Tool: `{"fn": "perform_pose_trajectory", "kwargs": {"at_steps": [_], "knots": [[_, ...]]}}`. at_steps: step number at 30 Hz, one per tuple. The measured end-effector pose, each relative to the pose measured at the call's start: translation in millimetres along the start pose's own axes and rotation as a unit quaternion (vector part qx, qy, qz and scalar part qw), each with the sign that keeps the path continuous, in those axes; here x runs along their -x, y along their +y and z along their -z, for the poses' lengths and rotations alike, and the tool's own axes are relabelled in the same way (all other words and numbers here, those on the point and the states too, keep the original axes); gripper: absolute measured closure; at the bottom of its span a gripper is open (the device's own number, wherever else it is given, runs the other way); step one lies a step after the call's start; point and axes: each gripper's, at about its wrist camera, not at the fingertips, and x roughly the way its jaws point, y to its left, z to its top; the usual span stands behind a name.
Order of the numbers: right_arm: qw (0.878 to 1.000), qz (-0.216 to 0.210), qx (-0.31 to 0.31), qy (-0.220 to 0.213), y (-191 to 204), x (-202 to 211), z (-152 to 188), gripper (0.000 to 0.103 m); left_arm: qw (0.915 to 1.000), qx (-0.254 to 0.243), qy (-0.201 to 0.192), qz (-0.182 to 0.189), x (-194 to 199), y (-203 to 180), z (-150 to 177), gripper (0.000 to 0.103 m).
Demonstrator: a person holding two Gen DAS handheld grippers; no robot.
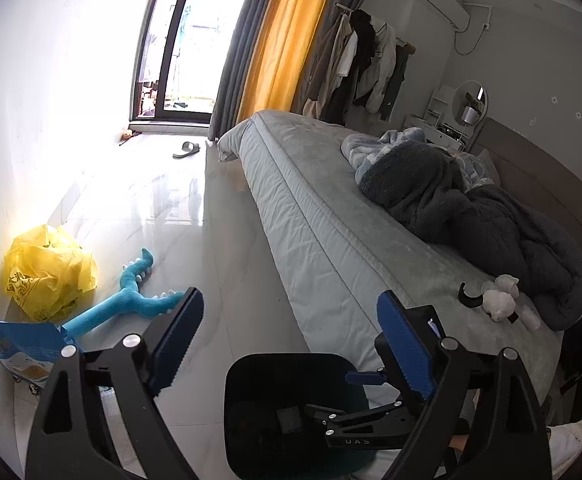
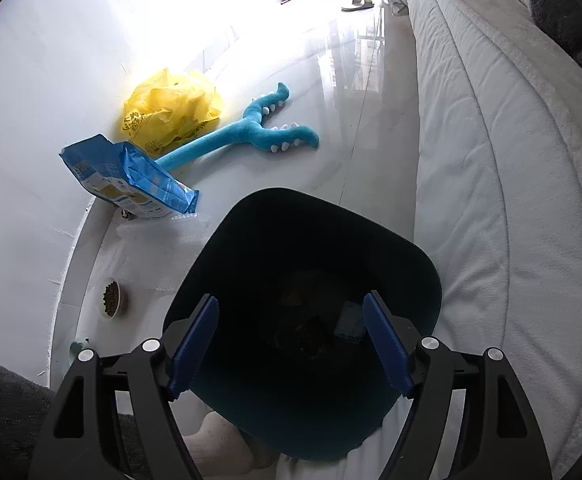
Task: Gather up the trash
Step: 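Move both tools back toward the remaining items on the bed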
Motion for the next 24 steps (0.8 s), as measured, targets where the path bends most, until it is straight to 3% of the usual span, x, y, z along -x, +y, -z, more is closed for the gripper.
{"fn": "perform_pose_trajectory", "kwargs": {"at_steps": [10,24], "knots": [[0.997,-0.014,0.004,-0.08,-13,63,-1,0.022,0.9999,-0.014,-0.002,0.006,-5,-32,-8,0.01],[0.985,0.023,-0.006,-0.17,-70,140,16,0.021,0.9989,-0.036,0.005,0.031,-28,-87,-8,0.01]]}}
